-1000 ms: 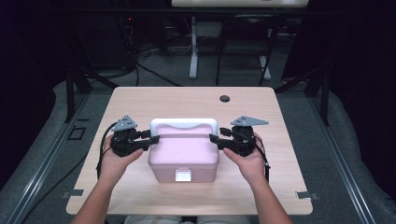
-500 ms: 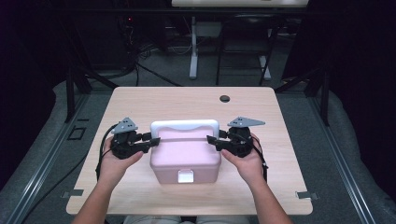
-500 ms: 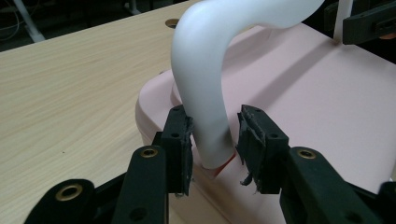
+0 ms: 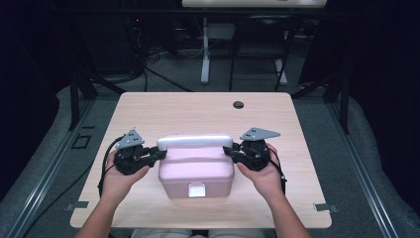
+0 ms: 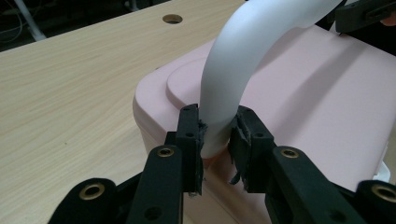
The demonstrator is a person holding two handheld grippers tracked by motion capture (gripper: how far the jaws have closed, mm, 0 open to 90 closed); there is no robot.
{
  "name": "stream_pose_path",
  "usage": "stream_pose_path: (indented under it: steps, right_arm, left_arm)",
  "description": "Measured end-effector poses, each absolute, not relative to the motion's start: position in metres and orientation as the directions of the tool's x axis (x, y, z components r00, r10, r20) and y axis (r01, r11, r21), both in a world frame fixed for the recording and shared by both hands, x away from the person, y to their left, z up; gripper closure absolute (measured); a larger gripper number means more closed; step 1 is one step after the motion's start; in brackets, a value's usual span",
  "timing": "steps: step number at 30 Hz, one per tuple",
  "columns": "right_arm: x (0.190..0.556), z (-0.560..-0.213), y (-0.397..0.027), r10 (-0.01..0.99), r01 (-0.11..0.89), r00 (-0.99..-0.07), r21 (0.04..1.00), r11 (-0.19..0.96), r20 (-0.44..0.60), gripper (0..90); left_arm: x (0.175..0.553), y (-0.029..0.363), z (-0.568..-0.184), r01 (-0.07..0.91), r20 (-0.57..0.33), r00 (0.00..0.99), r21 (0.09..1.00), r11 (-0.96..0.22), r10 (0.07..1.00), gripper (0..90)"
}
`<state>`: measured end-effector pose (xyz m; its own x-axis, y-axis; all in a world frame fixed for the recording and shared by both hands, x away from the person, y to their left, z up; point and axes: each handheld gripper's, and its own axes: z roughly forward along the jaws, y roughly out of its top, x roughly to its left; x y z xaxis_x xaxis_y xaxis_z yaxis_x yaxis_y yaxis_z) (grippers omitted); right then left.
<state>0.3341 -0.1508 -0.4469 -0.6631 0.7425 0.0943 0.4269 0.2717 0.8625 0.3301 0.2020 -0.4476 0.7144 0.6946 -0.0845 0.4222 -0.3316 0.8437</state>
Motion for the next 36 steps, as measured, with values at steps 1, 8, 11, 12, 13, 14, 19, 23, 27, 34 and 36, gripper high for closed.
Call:
stream_pose_path:
  steps: [1, 8, 11, 12, 13, 14, 19, 23, 27, 34, 36]
  right_arm:
    - [0.3341, -0.4469, -0.1508, 0.743, 0.427, -0.663, 0.863, 0.272, 0.094, 72.1]
    - [0.3303, -0.4474, -0.1514, 0.719, 0.435, -0.683, 0.862, 0.260, 0.127, 64.4]
    - [0.3291, -0.4477, -0.1518, 0.714, 0.433, -0.689, 0.860, 0.270, 0.124, 64.9]
    - [0.3291, -0.4477, -0.1518, 0.714, 0.433, -0.689, 0.860, 0.270, 0.124, 64.9]
    - [0.3290, -0.4479, -0.1523, 0.712, 0.434, -0.691, 0.859, 0.273, 0.123, 65.1]
    - [0.3291, -0.4484, -0.1528, 0.712, 0.434, -0.692, 0.858, 0.276, 0.121, 66.0]
    - [0.3299, -0.4514, -0.1548, 0.709, 0.441, -0.692, 0.855, 0.271, 0.132, 68.1]
    - [0.3302, -0.4517, -0.1554, 0.713, 0.439, -0.689, 0.858, 0.268, 0.131, 70.6]
    - [0.3286, -0.4504, -0.1547, 0.707, 0.438, -0.696, 0.854, 0.279, 0.126, 72.2]
    - [0.3282, -0.4498, -0.1537, 0.699, 0.443, -0.702, 0.851, 0.282, 0.133, 72.7]
    - [0.3281, -0.4494, -0.1532, 0.699, 0.444, -0.702, 0.850, 0.283, 0.135, 72.8]
  left_arm:
    - [0.3294, 0.2027, -0.4476, 0.422, -0.086, 0.717, 0.843, -0.332, 0.692, 73.6]
    - [0.3249, 0.2049, -0.4474, 0.433, -0.101, 0.723, 0.837, -0.334, 0.683, 73.3]
    - [0.3245, 0.2061, -0.4468, 0.437, -0.109, 0.734, 0.832, -0.343, 0.670, 71.8]
    - [0.3245, 0.2061, -0.4468, 0.437, -0.109, 0.734, 0.832, -0.343, 0.670, 71.6]
    - [0.3243, 0.2061, -0.4468, 0.435, -0.107, 0.736, 0.832, -0.345, 0.669, 71.6]
    - [0.3241, 0.2061, -0.4469, 0.433, -0.106, 0.737, 0.833, -0.345, 0.668, 71.5]
    - [0.3242, 0.2058, -0.4479, 0.420, -0.095, 0.739, 0.840, -0.345, 0.667, 71.7]
    - [0.3233, 0.2043, -0.4479, 0.410, -0.076, 0.732, 0.843, -0.349, 0.677, 73.6]
    - [0.3229, 0.2053, -0.4466, 0.417, -0.081, 0.737, 0.836, -0.357, 0.671, 74.1]
    - [0.3231, 0.2080, -0.4438, 0.435, -0.102, 0.748, 0.821, -0.368, 0.656, 74.4]
    - [0.3229, 0.2084, -0.4430, 0.439, -0.106, 0.748, 0.819, -0.369, 0.655, 74.4]
